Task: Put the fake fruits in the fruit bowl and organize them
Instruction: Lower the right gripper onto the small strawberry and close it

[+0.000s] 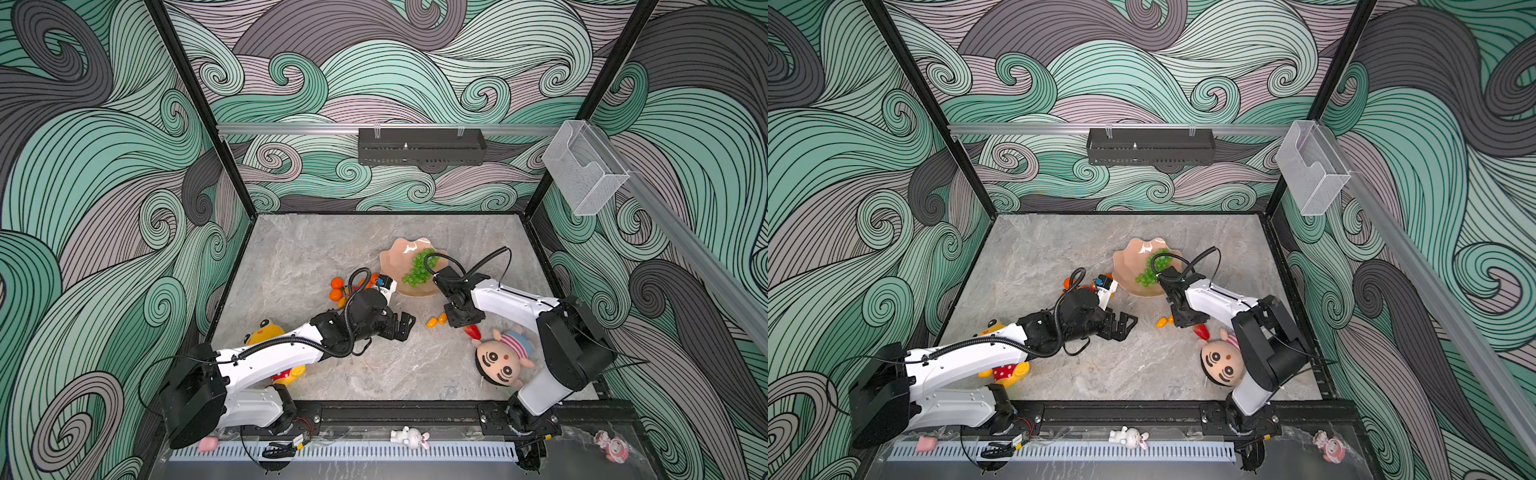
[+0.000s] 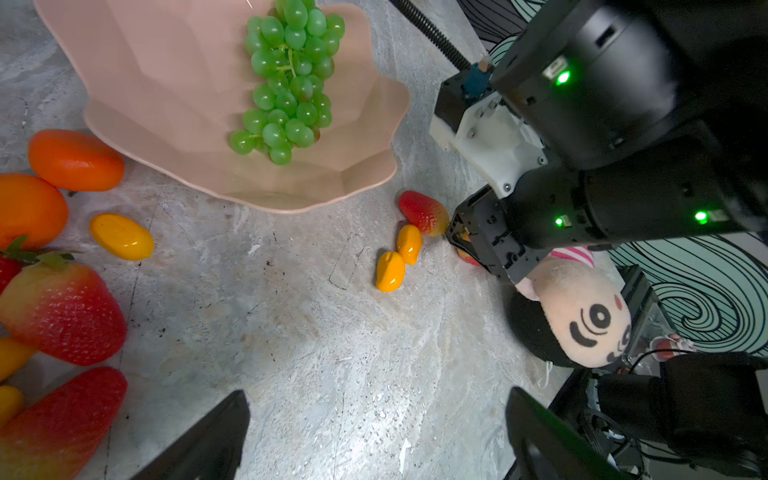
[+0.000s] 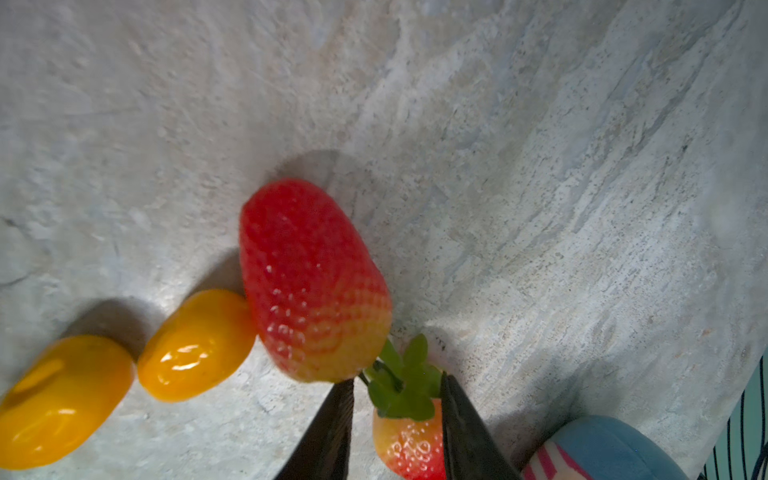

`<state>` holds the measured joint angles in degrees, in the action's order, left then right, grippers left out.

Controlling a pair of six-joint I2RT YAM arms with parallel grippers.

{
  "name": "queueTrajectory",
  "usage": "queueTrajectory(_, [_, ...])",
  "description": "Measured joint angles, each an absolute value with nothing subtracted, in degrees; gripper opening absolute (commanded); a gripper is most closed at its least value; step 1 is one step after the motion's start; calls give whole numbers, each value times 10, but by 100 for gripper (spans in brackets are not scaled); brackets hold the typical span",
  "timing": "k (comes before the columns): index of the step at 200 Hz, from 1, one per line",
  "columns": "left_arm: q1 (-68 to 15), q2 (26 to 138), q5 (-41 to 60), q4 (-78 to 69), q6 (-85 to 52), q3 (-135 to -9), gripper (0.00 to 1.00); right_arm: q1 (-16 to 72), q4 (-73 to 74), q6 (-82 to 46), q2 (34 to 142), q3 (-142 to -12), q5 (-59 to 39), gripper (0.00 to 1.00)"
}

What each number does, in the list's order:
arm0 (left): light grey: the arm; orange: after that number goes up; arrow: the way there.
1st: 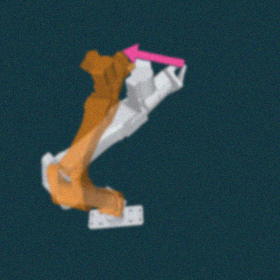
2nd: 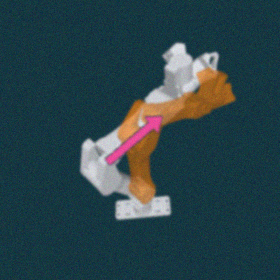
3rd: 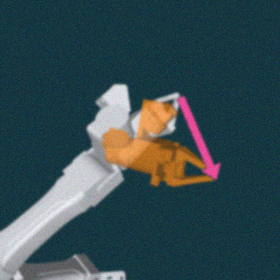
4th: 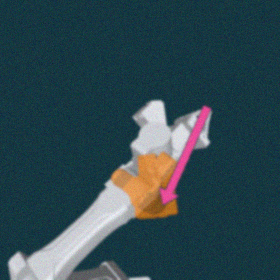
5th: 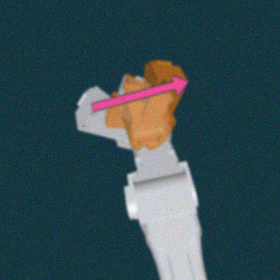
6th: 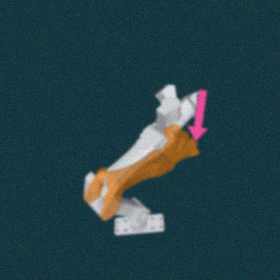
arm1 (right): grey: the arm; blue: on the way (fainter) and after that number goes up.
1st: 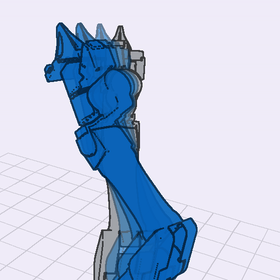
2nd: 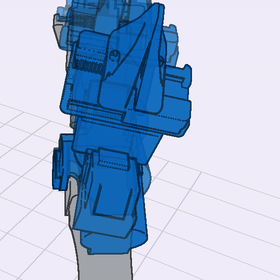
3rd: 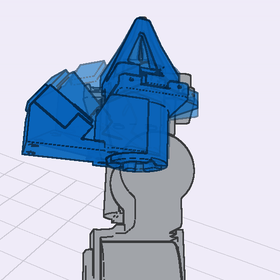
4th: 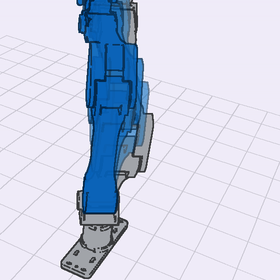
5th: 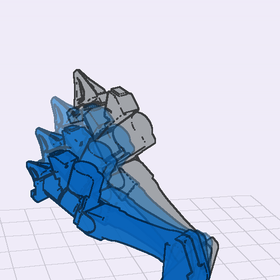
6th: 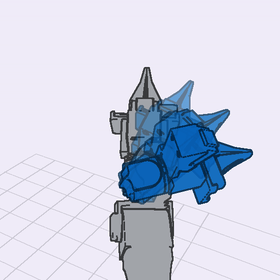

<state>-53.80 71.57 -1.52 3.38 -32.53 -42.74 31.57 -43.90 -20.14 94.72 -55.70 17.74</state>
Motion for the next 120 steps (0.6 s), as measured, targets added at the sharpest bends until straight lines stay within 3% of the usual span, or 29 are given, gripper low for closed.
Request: queueTrajectory(120, [-538,727,-18,39,-324,-434,99,316,-466,-206,984,-575,201,27])
